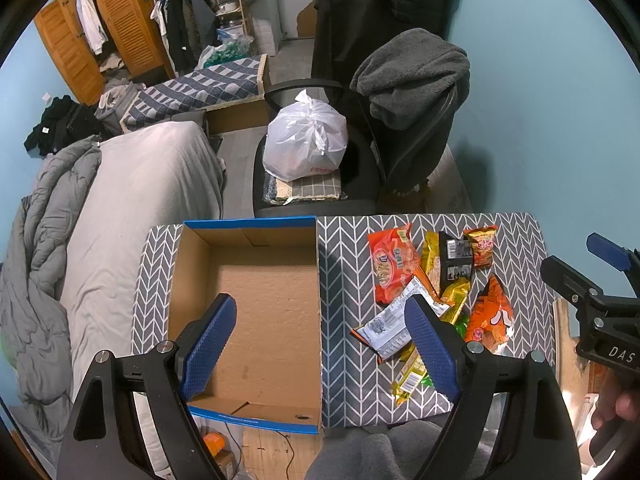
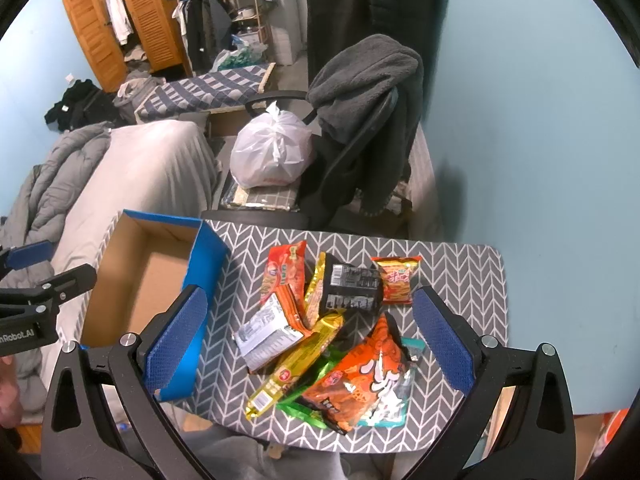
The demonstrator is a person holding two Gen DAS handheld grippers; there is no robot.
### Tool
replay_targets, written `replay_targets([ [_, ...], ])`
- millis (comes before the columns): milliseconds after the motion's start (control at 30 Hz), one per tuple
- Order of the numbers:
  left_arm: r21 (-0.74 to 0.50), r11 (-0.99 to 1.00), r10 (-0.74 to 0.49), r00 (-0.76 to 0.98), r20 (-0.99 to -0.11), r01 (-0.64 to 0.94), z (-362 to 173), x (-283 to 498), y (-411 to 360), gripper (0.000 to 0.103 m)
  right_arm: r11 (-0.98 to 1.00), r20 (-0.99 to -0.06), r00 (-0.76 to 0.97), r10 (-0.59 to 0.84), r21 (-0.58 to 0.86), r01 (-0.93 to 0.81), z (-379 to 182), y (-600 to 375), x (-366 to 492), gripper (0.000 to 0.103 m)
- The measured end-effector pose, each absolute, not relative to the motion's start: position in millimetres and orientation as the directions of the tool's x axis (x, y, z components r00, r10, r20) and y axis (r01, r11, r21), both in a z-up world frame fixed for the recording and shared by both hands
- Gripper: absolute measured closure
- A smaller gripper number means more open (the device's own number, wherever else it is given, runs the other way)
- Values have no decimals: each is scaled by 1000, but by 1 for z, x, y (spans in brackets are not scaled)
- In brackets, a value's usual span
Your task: Organize snacks
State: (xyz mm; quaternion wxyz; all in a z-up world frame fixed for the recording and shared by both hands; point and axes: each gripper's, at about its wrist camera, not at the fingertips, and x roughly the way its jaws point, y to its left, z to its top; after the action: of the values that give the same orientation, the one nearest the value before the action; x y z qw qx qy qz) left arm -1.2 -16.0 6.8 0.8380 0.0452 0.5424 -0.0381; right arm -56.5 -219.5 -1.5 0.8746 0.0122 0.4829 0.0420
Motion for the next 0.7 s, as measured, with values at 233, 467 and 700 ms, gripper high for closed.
replay_targets([
  [233, 31, 992, -21, 408, -913, 121, 7, -2, -17, 15, 996, -845, 527, 87, 64, -62, -1, -221, -55, 2],
  [467, 25, 991, -31, 405, -914, 131, 7, -3, -15, 15, 996, -846, 527, 86, 63, -61, -2, -219, -58, 2],
  [700, 20, 991, -34, 403, -915, 130, 6, -4, -15, 15, 996, -847, 524, 90, 68, -62, -3, -215, -64, 2],
])
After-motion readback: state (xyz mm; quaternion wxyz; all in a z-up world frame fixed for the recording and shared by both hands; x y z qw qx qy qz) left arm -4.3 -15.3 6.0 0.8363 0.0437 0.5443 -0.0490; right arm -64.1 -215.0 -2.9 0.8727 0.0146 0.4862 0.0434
